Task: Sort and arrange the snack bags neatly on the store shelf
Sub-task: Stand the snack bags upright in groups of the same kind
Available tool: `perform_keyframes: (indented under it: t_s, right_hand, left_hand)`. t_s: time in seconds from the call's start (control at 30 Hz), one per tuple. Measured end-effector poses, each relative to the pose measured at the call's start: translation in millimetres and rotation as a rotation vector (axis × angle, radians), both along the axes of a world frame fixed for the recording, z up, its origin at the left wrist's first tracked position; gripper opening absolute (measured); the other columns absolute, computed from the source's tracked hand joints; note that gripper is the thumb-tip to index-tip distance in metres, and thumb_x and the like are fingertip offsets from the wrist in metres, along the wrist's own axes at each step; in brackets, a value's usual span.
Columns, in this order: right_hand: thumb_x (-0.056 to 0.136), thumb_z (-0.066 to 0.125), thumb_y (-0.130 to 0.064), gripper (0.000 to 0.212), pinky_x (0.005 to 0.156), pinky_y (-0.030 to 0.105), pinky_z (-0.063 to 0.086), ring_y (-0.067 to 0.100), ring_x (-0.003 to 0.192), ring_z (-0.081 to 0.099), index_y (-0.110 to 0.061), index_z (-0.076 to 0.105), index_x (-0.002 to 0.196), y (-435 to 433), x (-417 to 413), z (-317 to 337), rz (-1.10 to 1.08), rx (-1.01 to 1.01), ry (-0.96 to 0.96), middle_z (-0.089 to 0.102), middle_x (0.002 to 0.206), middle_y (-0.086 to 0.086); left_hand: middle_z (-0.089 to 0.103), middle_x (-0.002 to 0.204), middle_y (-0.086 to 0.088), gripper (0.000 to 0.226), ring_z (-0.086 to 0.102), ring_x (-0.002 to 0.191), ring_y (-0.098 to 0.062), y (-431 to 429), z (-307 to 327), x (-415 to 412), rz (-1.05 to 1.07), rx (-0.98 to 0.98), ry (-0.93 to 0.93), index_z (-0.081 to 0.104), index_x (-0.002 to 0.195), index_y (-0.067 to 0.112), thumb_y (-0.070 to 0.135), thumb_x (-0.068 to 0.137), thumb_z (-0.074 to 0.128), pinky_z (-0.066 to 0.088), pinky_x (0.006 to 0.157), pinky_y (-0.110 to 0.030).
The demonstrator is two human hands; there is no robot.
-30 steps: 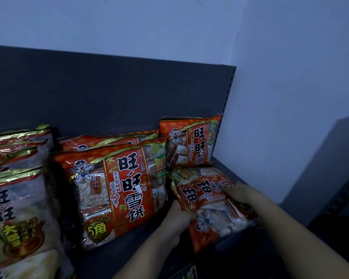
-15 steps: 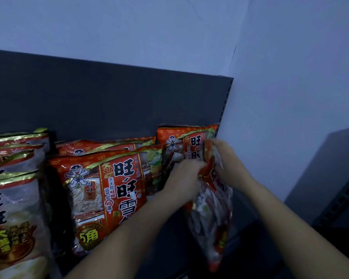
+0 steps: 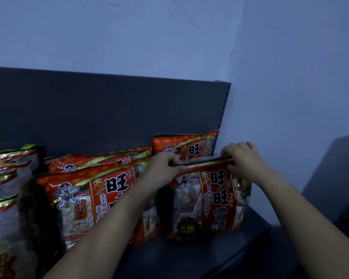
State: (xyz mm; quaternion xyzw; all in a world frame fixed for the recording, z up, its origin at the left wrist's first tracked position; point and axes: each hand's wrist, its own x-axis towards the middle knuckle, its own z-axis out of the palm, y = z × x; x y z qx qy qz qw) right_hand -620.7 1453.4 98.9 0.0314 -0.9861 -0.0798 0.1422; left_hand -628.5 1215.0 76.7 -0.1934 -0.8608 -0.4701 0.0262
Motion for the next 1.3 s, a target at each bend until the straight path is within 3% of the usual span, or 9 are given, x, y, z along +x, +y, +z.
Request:
perform_keyframes:
  t_s: [0.13,0.27,0.33,0.47,0.6,0.77,0.93,1.13,1.3]
  right_hand:
    - [0.084,0.062,-0.030,0.010,0.108,0.042,0.023,0.020,0.108,0.047,-0.025,0.059,0.092,8.9,-20.8,13.1,-0.020,-0.028,-0.042,0.060,0.102,-0.004]
    - [0.084,0.061,-0.010,0.015,0.095,0.037,0.032,0.024,0.086,0.056,-0.016,0.070,0.074,5.7,-52.2,14.1,0.059,-0.122,0.357,0.070,0.081,0.001]
    - [0.084,0.063,-0.010,0.010,0.093,0.035,0.033,0.025,0.091,0.058,-0.015,0.071,0.084,0.5,-65.6,7.1,0.123,-0.179,0.351,0.071,0.091,0.002]
    - [0.082,0.061,-0.004,0.046,0.102,0.042,0.039,0.026,0.120,0.050,-0.014,0.056,0.126,-12.2,-83.4,-12.3,0.294,-0.443,0.030,0.058,0.127,0.006]
    - [0.085,0.064,-0.012,0.014,0.086,0.037,0.042,0.025,0.097,0.058,-0.016,0.072,0.096,-17.7,-99.6,-19.5,0.256,-0.429,0.155,0.068,0.098,0.003]
    - [0.087,0.060,-0.004,0.011,0.080,0.045,0.044,0.030,0.087,0.056,-0.008,0.070,0.087,-21.9,-100.9,-11.7,0.285,-0.544,0.452,0.067,0.084,0.007]
    - [0.079,0.055,-0.017,0.036,0.093,0.038,0.037,0.022,0.103,0.056,-0.016,0.064,0.114,-17.4,-98.7,-16.4,0.318,-0.459,0.118,0.066,0.106,0.000]
    - [0.092,0.056,-0.017,0.017,0.088,0.035,0.039,0.022,0.101,0.051,-0.017,0.071,0.101,-17.5,-100.0,-10.1,0.251,-0.393,0.015,0.056,0.095,-0.003]
    - [0.086,0.062,-0.006,0.010,0.082,0.044,0.045,0.028,0.088,0.054,-0.008,0.072,0.086,-21.0,-94.6,1.5,0.304,-0.532,0.352,0.056,0.078,-0.013]
  left_hand:
    - [0.055,0.072,0.015,0.020,0.053,0.073,-0.007,-1.4,4.4,-6.0,0.144,-0.090,0.221,0.057,0.070,0.020,0.025,0.085,0.069,0.037,0.060,-0.025]
    - [0.061,0.073,0.010,0.017,0.058,0.073,-0.012,-8.3,7.6,-18.6,0.312,-0.215,0.398,0.061,0.075,0.019,0.030,0.087,0.065,0.035,0.059,-0.026]
    - [0.060,0.077,0.007,0.016,0.058,0.084,-0.015,-13.6,4.9,-27.8,0.349,-0.253,0.410,0.064,0.082,0.017,0.031,0.089,0.063,0.034,0.065,-0.027]
    - [0.045,0.077,0.011,0.015,0.040,0.097,-0.013,-16.7,-5.8,-39.8,0.356,-0.337,0.457,0.065,0.092,0.019,0.033,0.090,0.060,0.018,0.076,-0.023]
    - [0.052,0.101,0.011,0.014,0.037,0.108,-0.012,-13.4,-9.3,-46.8,0.363,-0.311,0.503,0.065,0.089,0.019,0.033,0.090,0.061,0.017,0.088,-0.023]
    - [0.054,0.091,0.005,0.015,0.053,0.087,-0.017,-5.1,-7.9,-53.1,0.344,-0.222,0.453,0.056,0.080,0.016,0.025,0.092,0.059,0.037,0.085,-0.033]
    - [0.057,0.082,0.007,0.016,0.056,0.082,-0.017,-1.1,-14.7,-53.3,0.375,-0.171,0.440,0.053,0.080,0.018,0.025,0.093,0.056,0.039,0.080,-0.034]
    - [0.058,0.072,0.008,0.015,0.056,0.073,-0.017,-2.9,-15.3,-53.8,0.366,-0.127,0.472,0.056,0.079,0.017,0.024,0.092,0.058,0.039,0.070,-0.032]
    - [0.047,0.063,0.014,0.016,0.049,0.062,-0.014,-2.2,-10.9,-55.3,0.379,-0.061,0.509,0.053,0.080,0.018,0.026,0.094,0.056,0.033,0.063,-0.030]
